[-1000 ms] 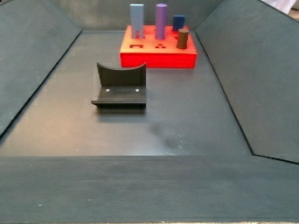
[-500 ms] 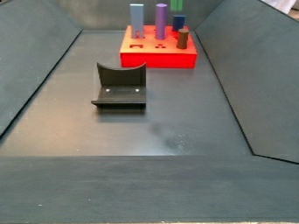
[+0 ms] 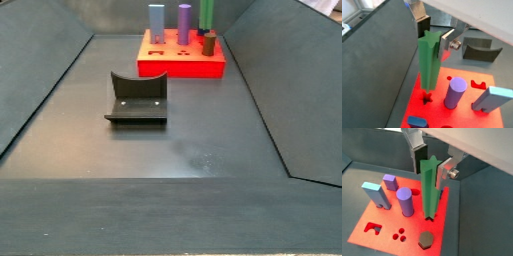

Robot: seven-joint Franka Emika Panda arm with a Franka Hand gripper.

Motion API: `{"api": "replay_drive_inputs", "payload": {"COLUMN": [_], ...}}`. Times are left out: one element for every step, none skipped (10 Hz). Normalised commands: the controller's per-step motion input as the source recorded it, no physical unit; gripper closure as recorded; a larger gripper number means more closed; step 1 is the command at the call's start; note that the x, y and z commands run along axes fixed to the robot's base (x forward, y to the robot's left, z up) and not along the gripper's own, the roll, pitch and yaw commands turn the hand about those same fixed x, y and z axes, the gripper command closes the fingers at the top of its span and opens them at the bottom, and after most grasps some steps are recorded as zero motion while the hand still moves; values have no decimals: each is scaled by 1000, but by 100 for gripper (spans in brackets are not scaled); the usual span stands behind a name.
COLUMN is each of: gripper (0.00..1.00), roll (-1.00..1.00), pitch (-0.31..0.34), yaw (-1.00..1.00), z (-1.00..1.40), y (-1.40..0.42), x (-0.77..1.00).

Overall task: Pick up the star object. Move up. Move to above the board. Insert the star object.
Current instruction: Insert the star object.

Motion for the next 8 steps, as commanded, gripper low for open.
{"api": "replay_drive_inputs", "payload": {"gripper": [100, 100, 100, 100, 100, 100, 100, 100], "roll": [-144, -161, -50, 0, 14, 0, 0, -26], "pitch": [-24, -30, -13, -3, 0, -47, -57, -64], "yaw": [-143, -151, -31, 0, 0, 0, 0, 0], "z": [-451, -486, -129, -89, -271, -320, -271, -74], "y": [-14, -23, 0, 0, -74, -169, -149, -23], "x": [0, 0, -66, -40, -71, -26, -57, 0]}}
